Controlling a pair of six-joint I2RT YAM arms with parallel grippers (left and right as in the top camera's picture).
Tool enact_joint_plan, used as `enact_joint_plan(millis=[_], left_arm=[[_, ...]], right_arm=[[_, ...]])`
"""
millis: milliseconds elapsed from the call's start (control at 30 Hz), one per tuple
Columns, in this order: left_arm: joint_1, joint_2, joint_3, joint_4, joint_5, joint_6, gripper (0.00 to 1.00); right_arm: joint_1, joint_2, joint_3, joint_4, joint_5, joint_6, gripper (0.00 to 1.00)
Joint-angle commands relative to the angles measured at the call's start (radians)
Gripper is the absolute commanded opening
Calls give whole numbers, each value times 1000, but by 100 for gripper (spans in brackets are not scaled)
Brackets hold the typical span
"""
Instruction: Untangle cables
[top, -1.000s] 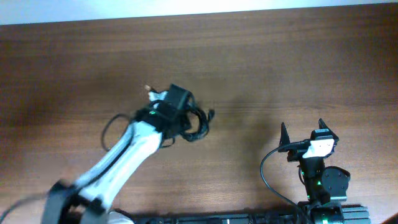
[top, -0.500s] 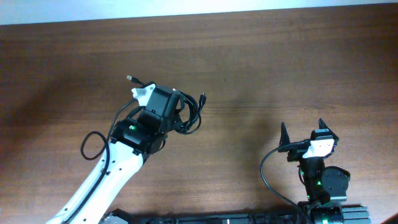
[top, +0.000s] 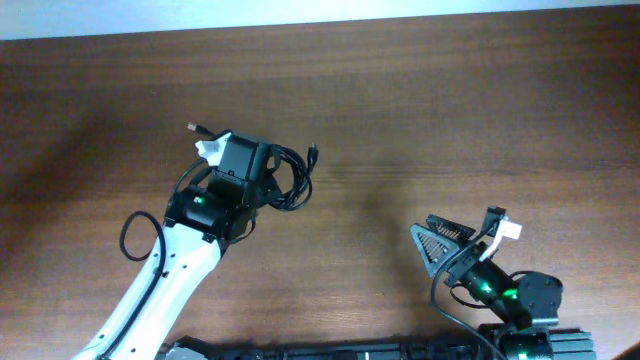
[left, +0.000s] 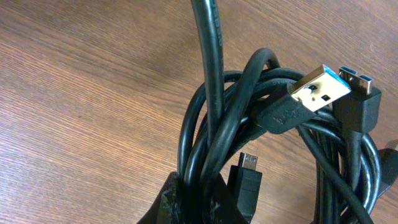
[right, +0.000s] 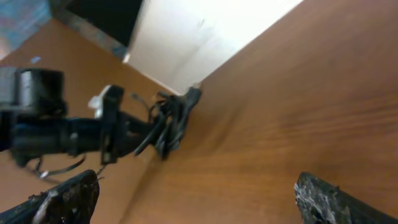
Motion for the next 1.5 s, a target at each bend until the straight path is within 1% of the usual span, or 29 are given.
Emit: enact_joint_plan(millis=[0,67,133,200,267,333,367,400,467,500,567,633,700,733,767,800,833,900,967,1100,1133,1167,1233,1267,1300,1333,1367,1400,1467], left_arm=[[3,-26,18,2,46,10,0],[3,-26,18,2,54,10,0],[3,-26,18,2,77,13,0],[3,-26,18,2,93,88,0],[3,-26,18,3,131,183,0],[3,-26,18,8,152,245,0],[3,-27,18,35,178,300,0],[3,-29,18,67,215,344,0],[3,-37,18,130,275,416,0],[3,-41,18,157,286,425,0],[3,-41,18,187,285,425,0],[3,-41,18,190,276,430,0],[3,-41,18,192,241,436,0],[3,-41,18,192,214,436,0],[3,-40,18,192,187,436,0],[3,-40,18,192,164,436,0],[3,-40,18,192,145,434,0],[3,-40,18,192,80,383,0],[3,-40,18,193,57,337,0],[-1,-40,18,199,66,311,0],[-6,-40,18,199,75,311,0],[-13,-40,18,198,75,311,0],[-35,-40,18,199,75,311,0],[-47,-40,18,198,75,311,0],[-63,-40,18,199,75,311,0],[-68,-40,18,198,75,311,0],[-71,-40,18,199,71,312,0],[-71,-40,18,198,27,313,0],[-71,-40,18,186,-213,313,0]], right_arm=[[6,3,40,11,-62,-3,98],[-5,41,88,-27,-62,-7,98],[-18,117,147,-127,-61,-89,98],[-27,255,253,-272,-17,-218,98],[-27,433,411,-405,21,-343,99],[-26,572,551,-508,26,-431,99],[-26,666,636,-546,15,-449,99],[-26,727,684,-542,-26,-448,99],[-26,810,717,-520,-69,-447,99],[-26,845,717,-500,-74,-444,99],[-24,938,717,-487,-95,-375,99],[-9,1017,717,-473,-183,-354,97],[70,1094,717,-406,-241,-327,92],[125,1121,717,-352,-241,-282,91],[200,1149,717,-246,-233,-213,87],[257,1166,717,-153,-204,-159,80],[293,1173,717,-112,-163,-122,76],[374,1175,717,-93,-9,22,74],[473,1175,717,-93,155,159,70],[628,1177,717,-75,409,346,58],[656,1183,717,-54,447,381,57],[674,1189,717,-28,465,396,56],[697,1206,717,28,475,402,50],[702,1224,717,58,473,402,37],[702,1233,717,60,463,402,14],[702,1236,717,59,448,401,4],[702,1236,717,59,427,400,4],[702,1236,717,59,391,379,4],[700,1236,717,33,269,184,4]])
